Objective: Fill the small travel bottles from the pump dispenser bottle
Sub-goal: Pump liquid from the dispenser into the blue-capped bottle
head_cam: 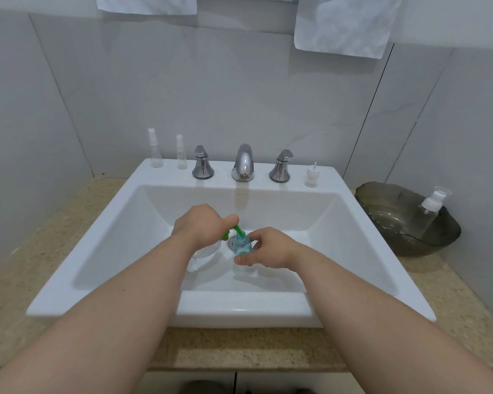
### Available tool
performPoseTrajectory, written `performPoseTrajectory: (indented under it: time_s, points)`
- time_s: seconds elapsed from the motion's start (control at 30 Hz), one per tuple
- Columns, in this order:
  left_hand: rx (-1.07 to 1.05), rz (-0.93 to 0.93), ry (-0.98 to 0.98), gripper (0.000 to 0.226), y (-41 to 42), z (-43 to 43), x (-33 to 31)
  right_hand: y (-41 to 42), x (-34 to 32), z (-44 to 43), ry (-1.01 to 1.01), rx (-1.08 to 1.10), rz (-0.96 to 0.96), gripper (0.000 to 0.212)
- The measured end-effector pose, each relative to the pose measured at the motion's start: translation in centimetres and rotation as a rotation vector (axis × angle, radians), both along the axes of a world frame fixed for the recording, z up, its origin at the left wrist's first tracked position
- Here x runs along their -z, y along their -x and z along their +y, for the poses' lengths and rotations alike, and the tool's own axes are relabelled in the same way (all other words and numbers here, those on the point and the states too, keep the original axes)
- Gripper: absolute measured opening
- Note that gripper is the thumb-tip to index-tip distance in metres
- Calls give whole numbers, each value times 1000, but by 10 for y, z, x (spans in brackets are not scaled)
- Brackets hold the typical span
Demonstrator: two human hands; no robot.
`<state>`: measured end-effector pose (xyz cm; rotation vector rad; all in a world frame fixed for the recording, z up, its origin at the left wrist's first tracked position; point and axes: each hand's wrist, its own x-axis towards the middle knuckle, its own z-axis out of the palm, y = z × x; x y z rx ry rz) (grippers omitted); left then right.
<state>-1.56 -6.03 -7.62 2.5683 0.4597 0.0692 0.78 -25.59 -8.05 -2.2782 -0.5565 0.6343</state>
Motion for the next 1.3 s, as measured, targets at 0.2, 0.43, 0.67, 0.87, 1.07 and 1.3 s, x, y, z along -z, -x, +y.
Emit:
performPoseTrajectory:
  time_s: [0.2, 0.43, 0.67, 0.87, 1.07, 1.3]
  points:
    - [-18, -3, -1, 58, 1, -1, -2, 0, 1, -1, 2, -4, 5, 40]
    - [28, -3, 6, 88, 1, 3, 3, -3, 2, -1, -7, 0, 23, 25]
    - [14, -19, 3, 75, 3, 1, 1, -3, 2, -1, -16, 6, 13, 28]
    - [-4, -18, 10, 66, 1, 0, -1, -2, 2, 0, -9, 13, 5, 37]
    - [-6, -15, 14, 66, 1, 0, 0, -2, 1, 0, 4, 8, -5, 39]
    - [-11, -14, 13, 63, 1, -1, -1, -2, 2, -1, 2, 5, -15, 40]
